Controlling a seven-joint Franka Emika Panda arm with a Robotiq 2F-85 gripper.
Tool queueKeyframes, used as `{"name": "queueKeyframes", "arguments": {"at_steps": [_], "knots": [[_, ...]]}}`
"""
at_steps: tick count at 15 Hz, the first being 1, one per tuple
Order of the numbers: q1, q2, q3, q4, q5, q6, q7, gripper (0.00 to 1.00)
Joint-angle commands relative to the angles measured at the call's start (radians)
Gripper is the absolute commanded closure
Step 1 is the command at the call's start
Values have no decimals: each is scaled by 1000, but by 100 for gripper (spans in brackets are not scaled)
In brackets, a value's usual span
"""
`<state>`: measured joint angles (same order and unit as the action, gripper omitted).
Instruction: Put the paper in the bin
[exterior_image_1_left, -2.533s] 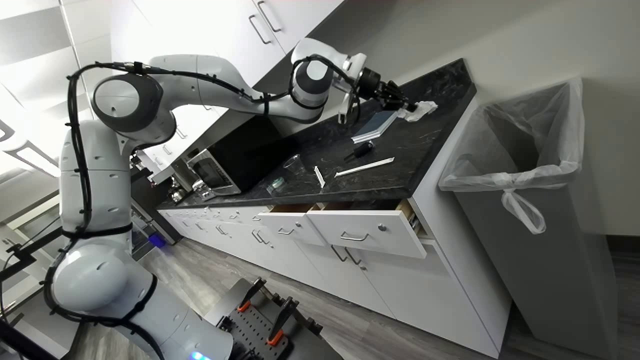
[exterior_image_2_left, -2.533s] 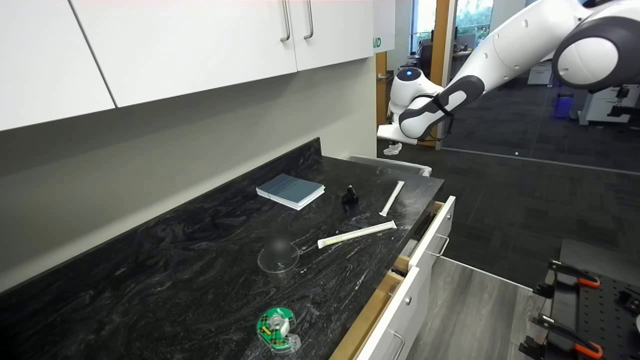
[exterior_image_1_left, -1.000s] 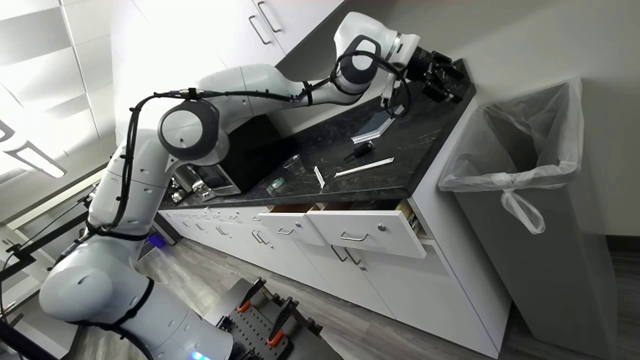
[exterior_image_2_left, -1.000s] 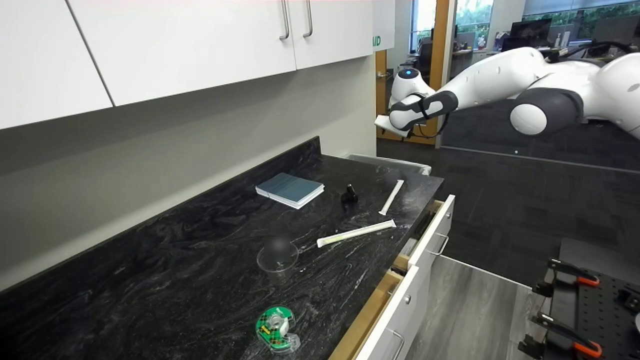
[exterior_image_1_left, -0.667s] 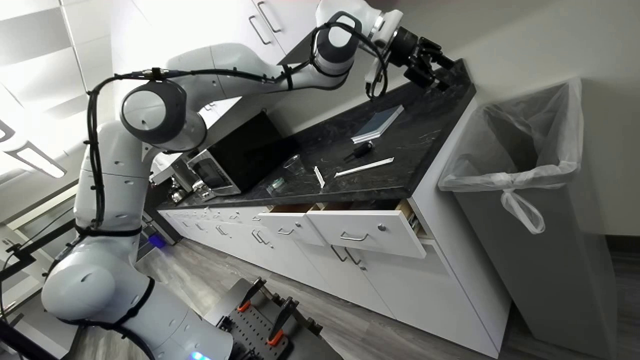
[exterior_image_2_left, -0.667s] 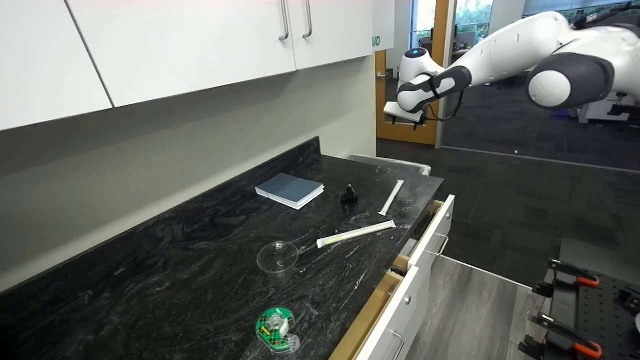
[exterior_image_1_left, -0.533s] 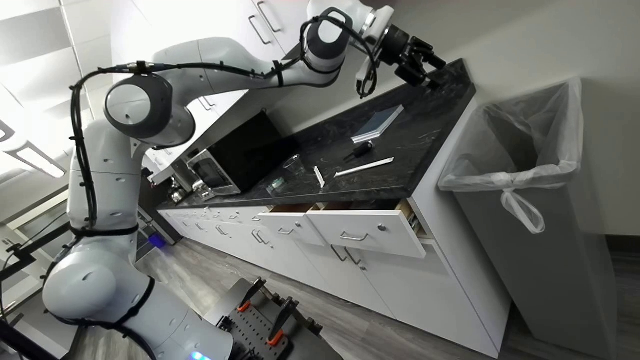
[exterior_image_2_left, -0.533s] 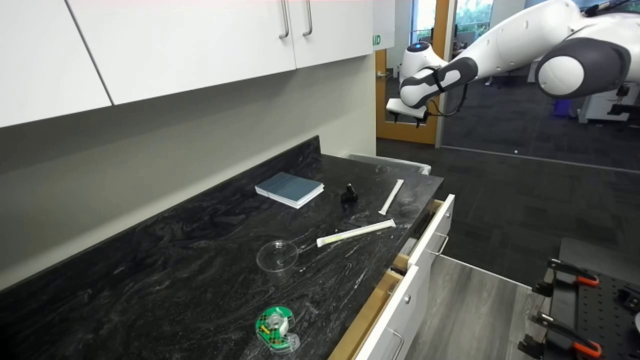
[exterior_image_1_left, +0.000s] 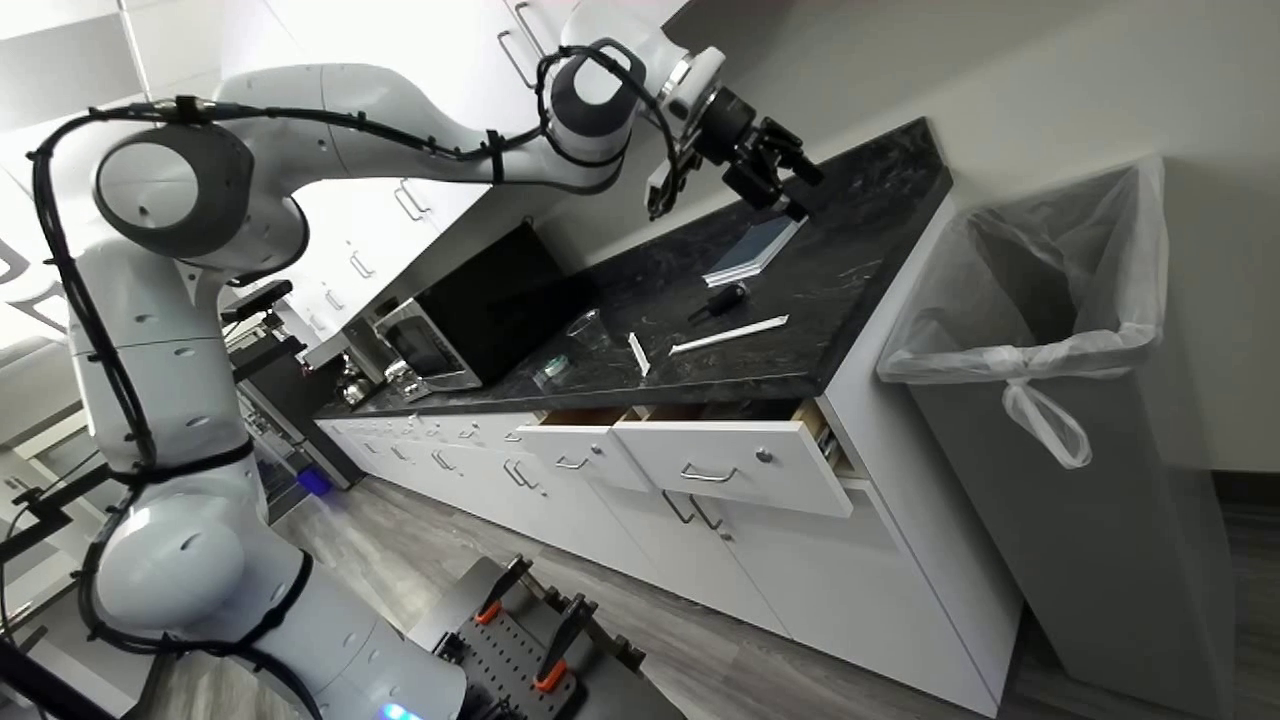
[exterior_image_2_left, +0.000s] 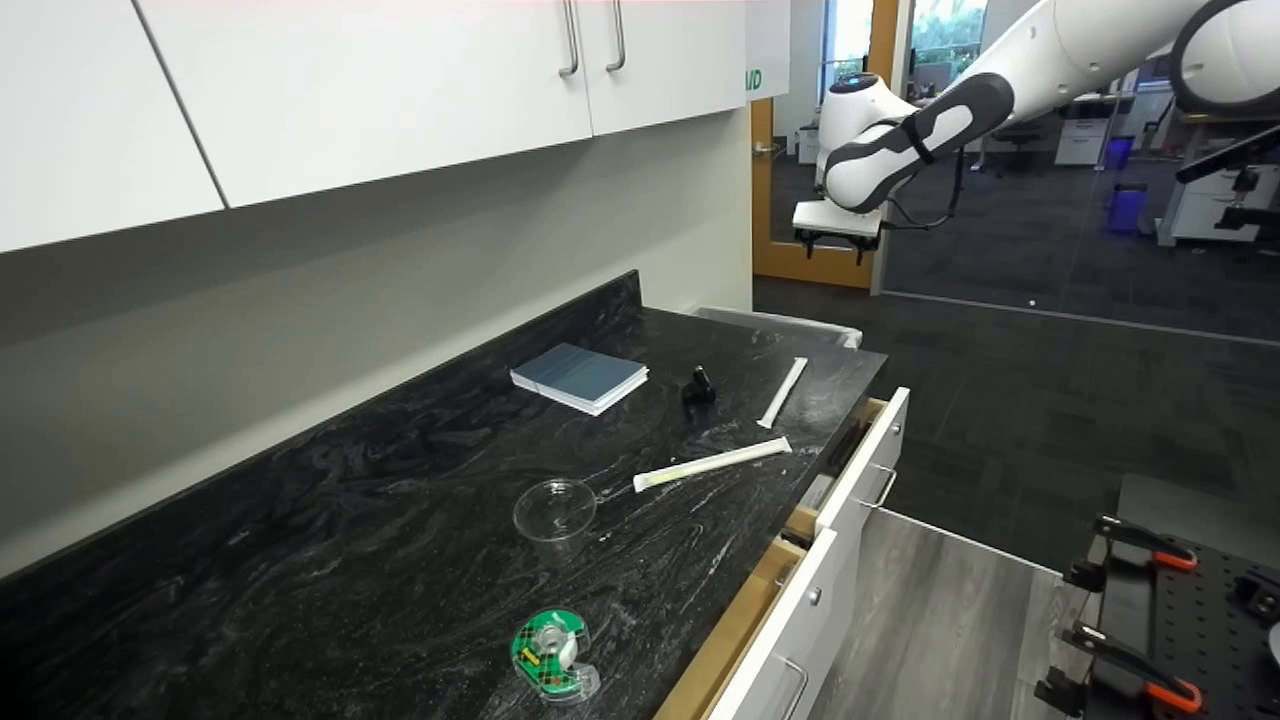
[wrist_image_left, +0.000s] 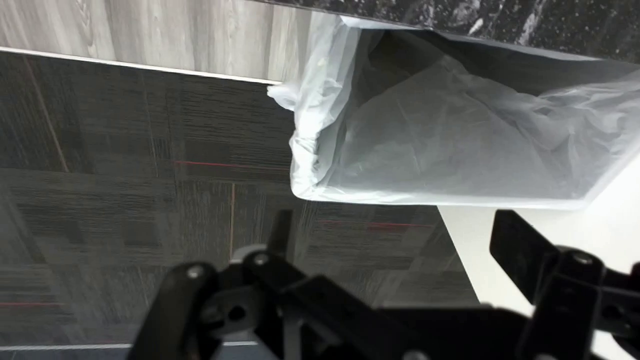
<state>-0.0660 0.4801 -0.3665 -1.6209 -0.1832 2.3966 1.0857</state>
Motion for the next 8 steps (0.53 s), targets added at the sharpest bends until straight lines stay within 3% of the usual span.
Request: {"name": "queueKeyframes", "arguments": {"at_steps": [1,8], "knots": [[32,-177,-6,-240,-77,46,29,0],[11,-360,21,-487,-210,160,48,0]]}}
